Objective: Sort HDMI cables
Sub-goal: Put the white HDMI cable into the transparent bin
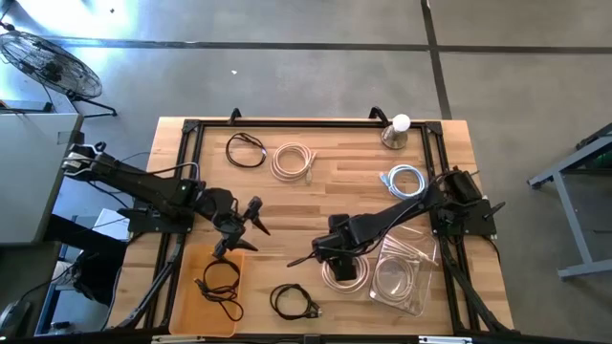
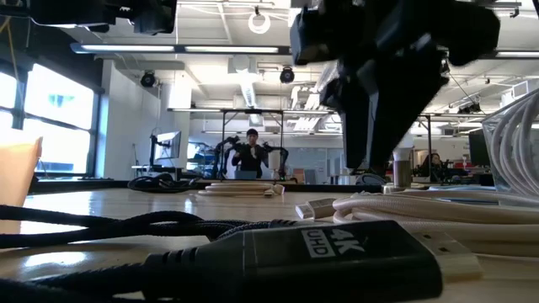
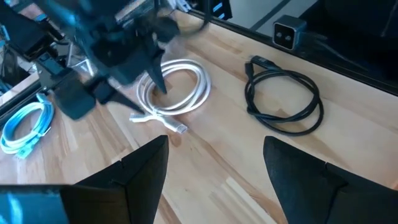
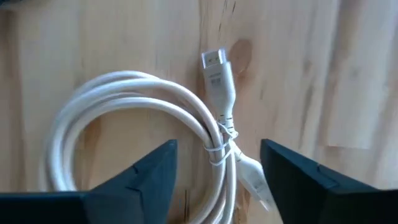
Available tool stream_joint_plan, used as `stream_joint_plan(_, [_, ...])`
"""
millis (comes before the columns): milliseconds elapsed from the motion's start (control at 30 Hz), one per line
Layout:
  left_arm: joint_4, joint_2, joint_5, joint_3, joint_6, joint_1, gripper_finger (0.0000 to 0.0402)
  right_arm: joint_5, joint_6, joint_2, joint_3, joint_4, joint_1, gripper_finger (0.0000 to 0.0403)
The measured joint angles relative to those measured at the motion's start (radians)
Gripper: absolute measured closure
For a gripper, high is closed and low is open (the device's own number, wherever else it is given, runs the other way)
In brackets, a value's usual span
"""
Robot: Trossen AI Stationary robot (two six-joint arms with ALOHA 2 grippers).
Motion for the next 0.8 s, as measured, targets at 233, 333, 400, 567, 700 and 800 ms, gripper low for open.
stream_joint_plan(233, [0.000,0.000,-0.012,0.000,0.006,-0.036,0.0144,-0.112,-0.058,0.080,0.000,0.062,-0.023,0.0164])
stream_joint_plan(333, [-0.001,0.000,-0.011,0.000,0.008,-0.036,0.0144,-0.158,-0.082,0.098,0.000,0.093,-0.037,0.0167])
stream_joint_plan(400, [0.000,0.000,-0.012,0.000,0.008,-0.035,0.0144,-0.184,-0.083,0.110,0.000,0.102,-0.047,0.0174])
stream_joint_plan(567, [-0.008,0.000,-0.009,0.000,0.008,-0.035,0.0144,-0.220,-0.101,0.127,0.002,0.115,-0.061,0.0237])
stream_joint_plan(700, [-0.023,0.000,-0.009,0.000,0.008,-0.035,0.0144,-0.237,-0.114,0.128,0.002,0.131,-0.068,0.0352])
stream_joint_plan(800, [-0.023,0.000,-0.009,0.000,0.008,-0.035,0.0144,-0.242,-0.141,0.129,0.003,0.154,-0.065,0.0360])
